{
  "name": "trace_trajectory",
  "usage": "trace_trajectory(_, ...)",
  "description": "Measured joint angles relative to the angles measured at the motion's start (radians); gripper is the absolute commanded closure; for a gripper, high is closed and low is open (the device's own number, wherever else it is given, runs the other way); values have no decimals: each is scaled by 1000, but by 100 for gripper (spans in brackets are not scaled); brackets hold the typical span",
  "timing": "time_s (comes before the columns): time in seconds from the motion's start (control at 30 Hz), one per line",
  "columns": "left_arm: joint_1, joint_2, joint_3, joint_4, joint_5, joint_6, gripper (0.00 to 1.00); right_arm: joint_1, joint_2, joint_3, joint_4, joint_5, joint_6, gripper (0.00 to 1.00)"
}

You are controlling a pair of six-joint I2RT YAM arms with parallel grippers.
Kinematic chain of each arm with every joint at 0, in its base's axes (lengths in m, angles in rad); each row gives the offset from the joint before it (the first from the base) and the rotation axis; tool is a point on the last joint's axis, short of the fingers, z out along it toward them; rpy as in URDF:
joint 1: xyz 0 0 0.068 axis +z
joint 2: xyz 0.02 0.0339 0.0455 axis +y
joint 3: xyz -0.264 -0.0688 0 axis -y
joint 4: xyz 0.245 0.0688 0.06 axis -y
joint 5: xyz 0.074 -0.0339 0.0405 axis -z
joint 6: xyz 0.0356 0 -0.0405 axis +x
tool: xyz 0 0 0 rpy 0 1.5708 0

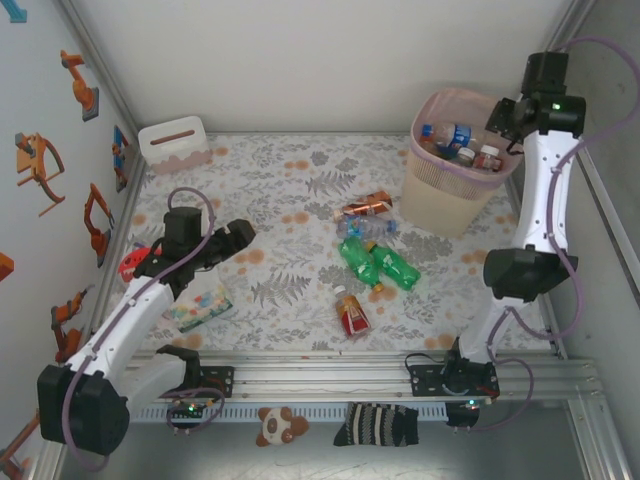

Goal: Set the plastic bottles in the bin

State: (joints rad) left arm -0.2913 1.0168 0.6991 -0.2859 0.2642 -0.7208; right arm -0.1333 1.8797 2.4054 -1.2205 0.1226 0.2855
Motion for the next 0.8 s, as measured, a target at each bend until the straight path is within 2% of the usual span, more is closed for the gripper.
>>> trace_trajectory(0.17, -30, 46, 19, -3, 8, 0, 22, 21, -92, -12, -6, -16, -5, 45)
trace_trajectory(0.4, -188, 121, 110, -30, -41, -2, 23, 134, -228, -142, -13, -23, -12, 49)
trace_trajectory(0.57, -262, 166, 126, -35, -69, -21, 23, 292, -294, -243, -43, 1, -12, 51)
trace_trajectory(0.8, -272, 184, 126, -37, -85, -33, 23, 542, -322, -412, -75, 1, 19, 53)
